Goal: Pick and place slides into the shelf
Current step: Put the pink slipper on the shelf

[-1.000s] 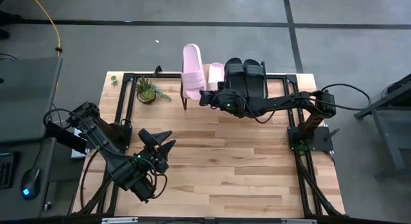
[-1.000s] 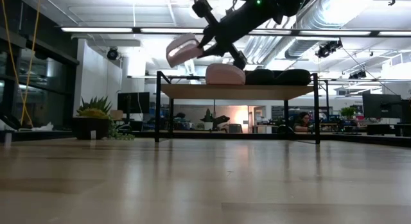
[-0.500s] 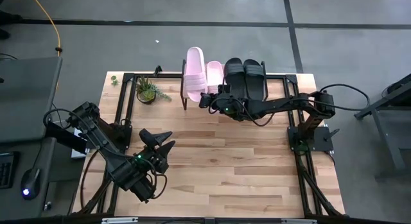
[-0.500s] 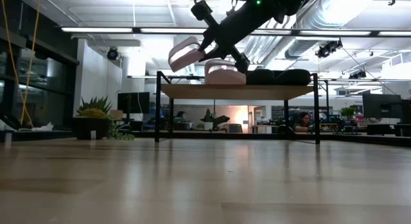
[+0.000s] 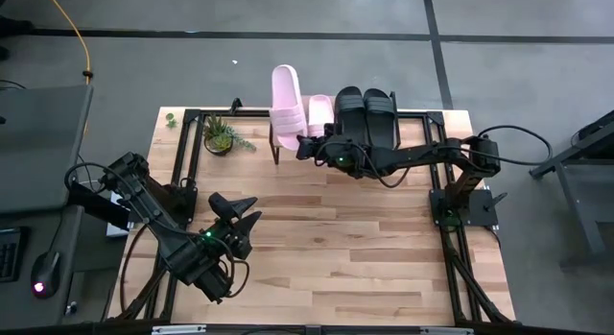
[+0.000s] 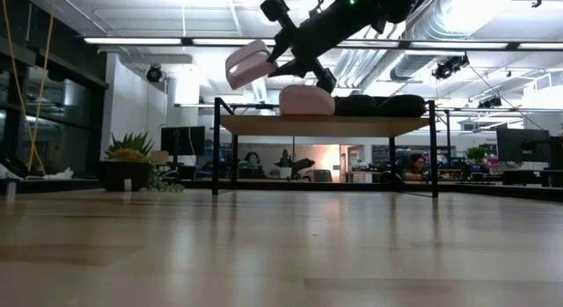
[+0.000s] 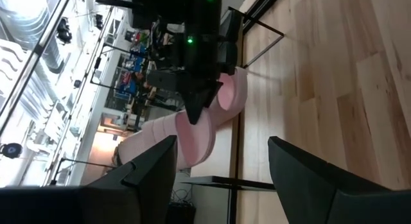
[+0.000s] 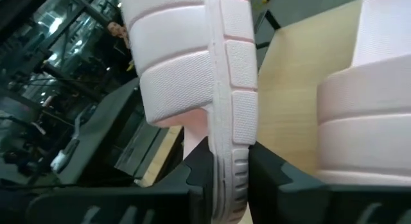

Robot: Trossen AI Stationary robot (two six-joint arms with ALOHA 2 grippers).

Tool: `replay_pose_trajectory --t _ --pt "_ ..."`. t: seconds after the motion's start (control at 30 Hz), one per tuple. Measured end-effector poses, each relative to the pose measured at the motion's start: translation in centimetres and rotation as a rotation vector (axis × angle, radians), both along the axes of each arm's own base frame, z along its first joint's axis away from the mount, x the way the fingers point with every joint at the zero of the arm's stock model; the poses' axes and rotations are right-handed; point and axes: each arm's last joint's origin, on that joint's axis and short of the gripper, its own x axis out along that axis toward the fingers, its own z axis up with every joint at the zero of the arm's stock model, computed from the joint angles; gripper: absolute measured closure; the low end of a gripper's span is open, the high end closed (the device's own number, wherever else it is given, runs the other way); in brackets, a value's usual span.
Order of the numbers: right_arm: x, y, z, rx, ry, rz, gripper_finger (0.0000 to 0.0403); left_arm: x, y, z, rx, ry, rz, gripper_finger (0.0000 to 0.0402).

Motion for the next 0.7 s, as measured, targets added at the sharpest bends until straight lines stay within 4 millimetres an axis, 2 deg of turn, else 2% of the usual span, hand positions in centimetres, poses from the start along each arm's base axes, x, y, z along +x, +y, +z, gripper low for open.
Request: replay_pose_trajectory --t 0.3,0.7 --pt "0.01 -0.39 0.0 0.021 -0.009 0.03 0.033 0.0 0.0 0.0 -0.002 -0.003 0.001 0.0177" --pt "0.07 -0.47 0.41 0.002 -0.05 0.003 0.0327 0.0 0.0 0.0 -0.004 -0.004 0.001 0.0177"
